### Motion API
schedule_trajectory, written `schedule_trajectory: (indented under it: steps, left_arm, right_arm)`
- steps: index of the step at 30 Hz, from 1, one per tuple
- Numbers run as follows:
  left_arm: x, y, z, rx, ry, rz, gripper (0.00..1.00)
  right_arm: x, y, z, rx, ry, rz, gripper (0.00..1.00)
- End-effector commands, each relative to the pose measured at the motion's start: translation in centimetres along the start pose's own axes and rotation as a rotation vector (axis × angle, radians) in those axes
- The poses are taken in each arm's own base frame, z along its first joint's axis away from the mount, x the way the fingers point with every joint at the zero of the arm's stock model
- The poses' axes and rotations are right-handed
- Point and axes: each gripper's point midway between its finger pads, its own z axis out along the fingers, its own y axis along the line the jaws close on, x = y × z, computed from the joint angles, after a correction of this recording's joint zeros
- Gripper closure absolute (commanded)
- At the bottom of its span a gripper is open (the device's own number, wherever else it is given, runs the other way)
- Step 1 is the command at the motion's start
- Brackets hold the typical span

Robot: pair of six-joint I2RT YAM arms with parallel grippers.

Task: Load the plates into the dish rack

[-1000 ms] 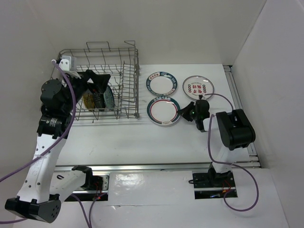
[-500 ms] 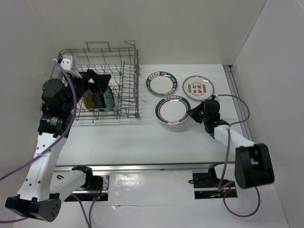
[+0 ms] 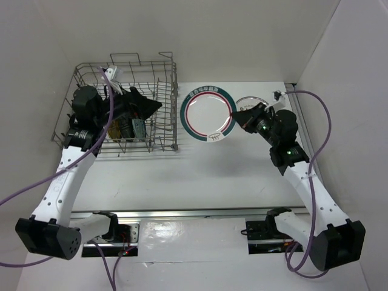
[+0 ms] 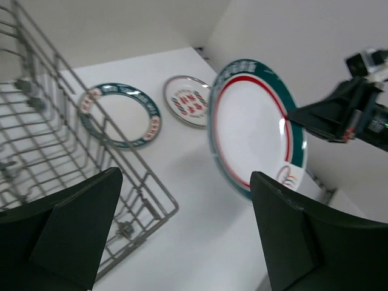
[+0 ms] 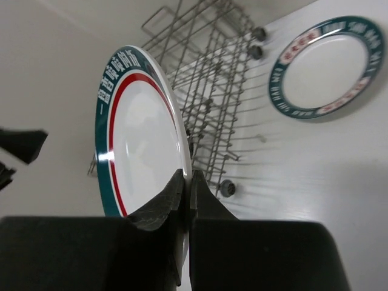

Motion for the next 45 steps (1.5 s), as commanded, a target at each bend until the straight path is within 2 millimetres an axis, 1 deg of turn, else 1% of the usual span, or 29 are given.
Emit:
schedule_trajectory:
  steps: [1, 3, 4, 8, 10, 12, 13, 15, 16, 20, 23, 26, 27, 28, 29, 30, 31, 32, 33, 34, 36, 37, 38, 39, 40, 42, 43, 44, 45]
  left_arm:
    - [-0.8, -4.3, 0.3, 0.244, 0.014, -0.016, 0.00]
    - [0.6, -3.6, 1.5, 0.250, 0.059, -0.056, 0.00]
    - [0.6, -3.8, 1.6, 0.263, 0.071, -0.060, 0.00]
    - [1.0, -4.0, 1.9, 0.299, 0.096, -0.065, 0.00]
    - [1.0, -4.0, 1.9, 0.299, 0.096, -0.065, 0.00]
    - [1.5, -3.6, 2.1, 0.291, 0.114, -0.082, 0.00]
    - [1.7, -3.3, 2.3, 0.288, 0.119, -0.079, 0.02]
    - [2.0, -3.2, 2.5, 0.294, 0.129, -0.085, 0.05]
    - [2.0, -3.4, 2.4, 0.304, 0.134, -0.085, 0.21]
    - [2.0, -3.5, 2.6, 0.312, 0.138, -0.085, 0.60]
    - [1.9, -3.5, 2.7, 0.320, 0.141, -0.085, 0.66]
    - [1.9, -3.5, 2.7, 0.320, 0.143, -0.096, 0.99]
    - [1.9, -3.5, 2.7, 0.320, 0.143, -0.096, 1.00]
    - [1.6, -3.5, 2.7, 0.308, 0.139, -0.097, 1.00]
    - [1.6, -3.4, 2.8, 0.300, 0.135, -0.097, 1.00]
    - [1.0, -3.6, 2.3, 0.282, 0.115, -0.087, 1.00]
    - [0.1, -3.2, 2.2, 0.233, 0.075, -0.075, 1.00]
    - [-0.7, -3.2, 1.8, 0.206, 0.041, -0.053, 1.00]
    - [-1.8, -3.6, 0.8, 0.173, -0.008, -0.031, 1.00]
    - [-2.9, -2.4, 0.5, 0.077, -0.063, -0.022, 1.00]
    - [-5.0, -1.8, -0.8, -0.032, -0.134, -0.018, 1.00]
    - [-7.5, -1.6, -2.3, -0.115, -0.224, -0.001, 1.00]
    - [-8.9, -0.2, -3.1, -0.191, -0.266, -0.011, 1.00]
    - [-10.2, 0.4, -4.2, -0.250, -0.308, -0.026, 1.00]
    - [-12.0, 0.5, -5.4, -0.296, -0.353, -0.021, 1.00]
    - [-14.5, 2.4, -7.1, -0.414, -0.436, -0.008, 1.00]
    - [-16.3, 2.2, -7.9, -0.436, -0.481, 0.015, 1.00]
    - [-17.2, 3.5, -8.5, -0.515, -0.506, 0.044, 1.00]
    - [-17.7, 5.5, -8.2, -0.579, -0.507, 0.051, 1.00]
  right_arm:
    - [-0.2, 6.5, 0.4, -0.260, 0.020, -0.122, 1.00]
    - [-0.2, 8.2, 0.4, -0.340, 0.000, -0.144, 1.00]
    - [0.5, 8.9, 0.5, -0.368, 0.017, -0.147, 1.00]
    - [0.5, 11.6, 1.3, -0.415, 0.025, -0.189, 1.00]
    - [0.8, 11.8, 1.9, -0.415, 0.028, -0.186, 1.00]
    - [0.3, 13.0, 2.0, -0.449, 0.006, -0.194, 1.00]
    - [0.6, 12.6, 2.5, -0.438, 0.018, -0.182, 1.00]
    - [0.4, 13.8, 2.3, -0.475, 0.017, -0.180, 1.00]
    - [0.6, 13.6, 2.7, -0.472, 0.020, -0.179, 1.00]
    - [1.0, 13.6, 3.3, -0.471, 0.035, -0.176, 1.00]
    - [0.8, 13.7, 3.3, -0.471, 0.023, -0.168, 1.00]
    - [1.1, 13.4, 3.4, -0.465, 0.030, -0.166, 1.00]
    - [1.2, 13.3, 3.4, -0.459, 0.036, -0.164, 1.00]
    - [0.9, 13.6, 3.3, -0.466, 0.029, -0.166, 0.94]
    - [0.8, 13.7, 3.0, -0.466, 0.029, -0.166, 0.78]
    - [1.1, 14.0, 2.7, -0.475, 0.033, -0.166, 0.51]
    - [1.2, 13.6, 2.8, -0.457, 0.036, -0.170, 0.09]
    - [0.9, 13.5, 2.3, -0.445, 0.028, -0.186, 0.00]
    - [1.0, 13.0, 2.5, -0.424, 0.025, -0.209, 0.00]
    - [1.1, 12.7, 2.2, -0.411, 0.023, -0.217, 0.00]
    - [1.4, 11.9, 1.9, -0.382, 0.036, -0.229, 0.00]
    - [1.6, 11.4, 1.7, -0.363, 0.033, -0.237, 0.00]
    - [1.6, 10.7, 1.6, -0.343, 0.039, -0.234, 0.00]
    - [1.4, 10.7, 1.3, -0.340, 0.028, -0.245, 0.00]
    - [1.7, 9.8, 1.5, -0.316, 0.039, -0.241, 0.00]
    - [2.3, 9.1, 0.7, -0.302, 0.053, -0.248, 0.00]
    - [2.3, 8.4, 0.6, -0.286, 0.053, -0.261, 0.00]
    - [2.8, 7.8, 0.4, -0.275, 0.065, -0.273, 0.00]
    - [2.4, 7.6, -0.2, -0.264, 0.059, -0.272, 0.00]
